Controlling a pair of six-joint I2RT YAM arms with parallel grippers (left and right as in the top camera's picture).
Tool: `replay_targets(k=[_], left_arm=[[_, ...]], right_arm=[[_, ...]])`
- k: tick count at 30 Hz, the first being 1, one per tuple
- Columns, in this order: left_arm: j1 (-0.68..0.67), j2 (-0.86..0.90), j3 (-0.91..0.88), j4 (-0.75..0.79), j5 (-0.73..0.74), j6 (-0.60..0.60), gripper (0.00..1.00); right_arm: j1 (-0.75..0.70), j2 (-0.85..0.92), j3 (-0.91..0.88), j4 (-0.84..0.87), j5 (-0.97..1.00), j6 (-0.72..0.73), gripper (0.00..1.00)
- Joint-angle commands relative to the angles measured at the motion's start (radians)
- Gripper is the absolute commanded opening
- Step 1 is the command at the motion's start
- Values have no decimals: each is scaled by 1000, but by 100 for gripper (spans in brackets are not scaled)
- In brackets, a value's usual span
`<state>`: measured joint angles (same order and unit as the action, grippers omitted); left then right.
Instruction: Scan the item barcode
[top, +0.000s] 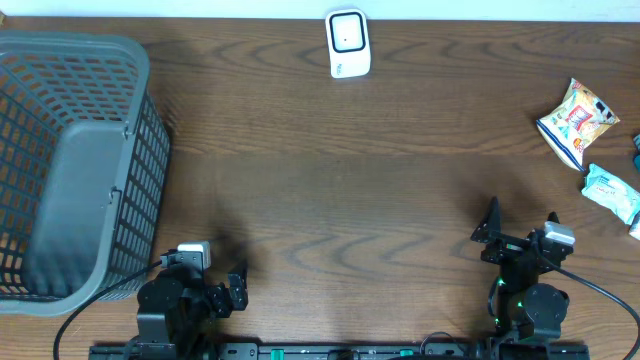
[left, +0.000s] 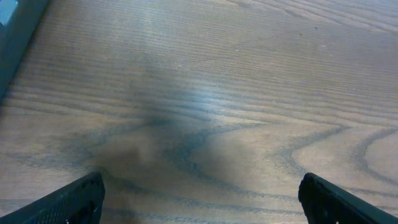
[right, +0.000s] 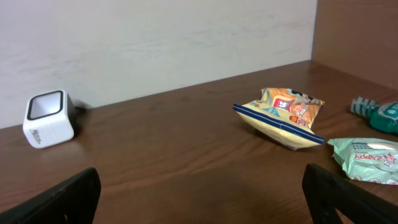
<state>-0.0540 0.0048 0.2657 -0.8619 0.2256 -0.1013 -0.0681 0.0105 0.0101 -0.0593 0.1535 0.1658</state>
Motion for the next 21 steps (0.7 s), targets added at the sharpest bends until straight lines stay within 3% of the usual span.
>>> replay_targets(k=[1,12,21], left_arm=[[0,-1,-5,-27,-10,2,99],[0,-3,-12,-9,18,0,99],[0,-3,-66,328,54,-2,99]], right_arm=[[-5,-5,-5,0,2,-18,99],[-5,-4,-5,0,2,-18,99],[-5,-4,-5,0,2,-17,99]])
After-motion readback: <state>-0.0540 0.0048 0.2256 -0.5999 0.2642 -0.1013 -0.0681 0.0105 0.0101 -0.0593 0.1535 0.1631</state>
